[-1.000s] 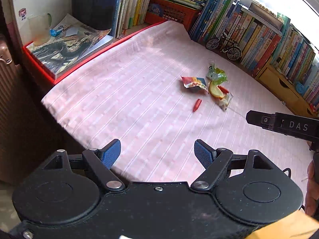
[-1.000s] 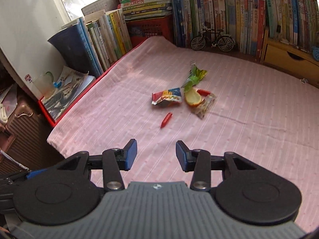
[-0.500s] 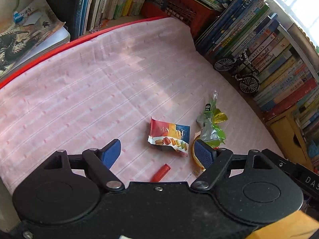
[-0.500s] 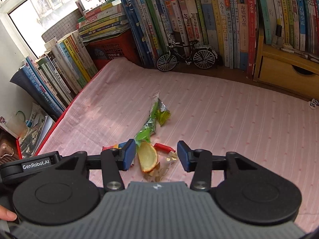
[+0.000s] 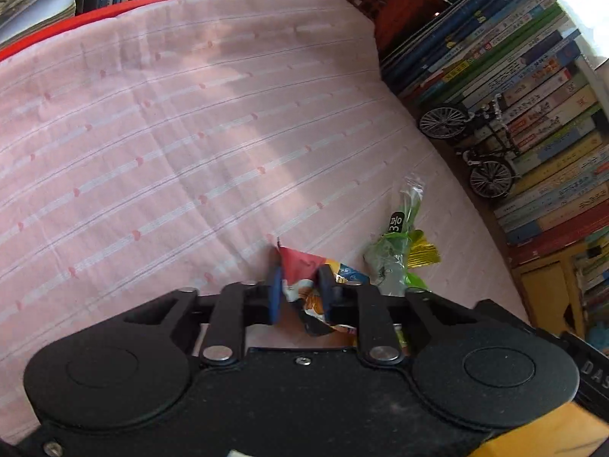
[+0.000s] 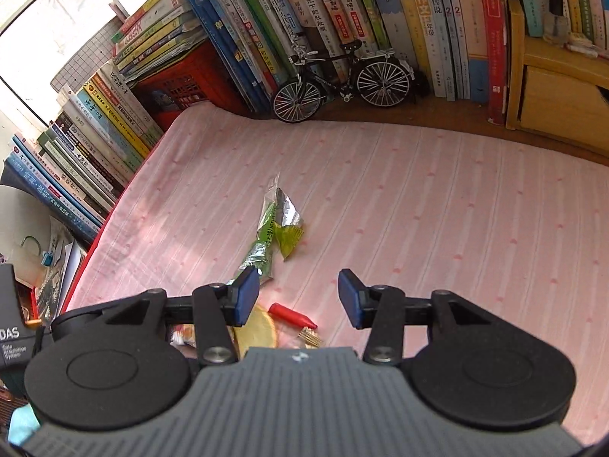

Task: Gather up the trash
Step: 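Grasp the green plastic wrapper with the right tool while the left tool grasps the macaron packet, then carry both held wrappers off the bed down to the black bin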

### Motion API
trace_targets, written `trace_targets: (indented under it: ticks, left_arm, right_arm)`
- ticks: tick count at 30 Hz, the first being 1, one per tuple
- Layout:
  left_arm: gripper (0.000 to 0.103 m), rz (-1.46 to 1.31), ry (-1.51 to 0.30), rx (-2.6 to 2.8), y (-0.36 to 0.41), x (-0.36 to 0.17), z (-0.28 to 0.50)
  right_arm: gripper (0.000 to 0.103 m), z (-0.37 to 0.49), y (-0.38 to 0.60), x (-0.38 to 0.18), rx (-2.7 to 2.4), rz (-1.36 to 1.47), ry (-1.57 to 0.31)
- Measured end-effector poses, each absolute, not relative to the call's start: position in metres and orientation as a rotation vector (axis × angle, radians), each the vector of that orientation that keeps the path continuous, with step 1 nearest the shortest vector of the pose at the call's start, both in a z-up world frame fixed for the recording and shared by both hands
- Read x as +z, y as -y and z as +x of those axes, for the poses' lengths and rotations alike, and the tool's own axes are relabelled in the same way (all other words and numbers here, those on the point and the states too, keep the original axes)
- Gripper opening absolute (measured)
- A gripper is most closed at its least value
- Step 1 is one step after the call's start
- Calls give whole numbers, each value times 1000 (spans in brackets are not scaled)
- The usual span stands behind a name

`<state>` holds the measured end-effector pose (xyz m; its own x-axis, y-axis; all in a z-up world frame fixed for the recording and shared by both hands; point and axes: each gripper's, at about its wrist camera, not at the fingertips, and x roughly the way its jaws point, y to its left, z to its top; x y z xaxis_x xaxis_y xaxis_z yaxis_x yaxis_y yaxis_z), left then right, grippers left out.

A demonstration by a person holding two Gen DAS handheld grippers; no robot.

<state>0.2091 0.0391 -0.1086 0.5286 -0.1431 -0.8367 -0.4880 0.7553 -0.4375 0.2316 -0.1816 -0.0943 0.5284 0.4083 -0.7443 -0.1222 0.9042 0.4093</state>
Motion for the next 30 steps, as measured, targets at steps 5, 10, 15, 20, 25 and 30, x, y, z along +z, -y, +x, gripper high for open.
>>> trace_targets:
  ticks: [5, 10, 15, 20, 25, 30]
  left_arm:
    - [15, -655, -952, 230, -37, -91, 203]
    - [15, -589, -919, 238, -42, -69, 196]
    - [15, -577, -902, 283, -52, -58, 183]
    - [15, -565, -896, 301, -55, -49, 168]
    - [15, -555, -897, 289, -53, -32, 145]
    - [15, -508, -891, 254, -53, -5, 101]
  right_arm:
    - [62, 244, 163, -110, 363, 368, -997]
    - [61, 257, 138, -123, 383, 356, -1020]
    - [20, 263, 122, -128, 393, 300, -1041]
    - [15, 251, 127, -115, 404, 297, -1005]
    - [15, 225, 137, -89, 393, 319, -970]
    - [15, 182, 136, -63, 388, 305, -934]
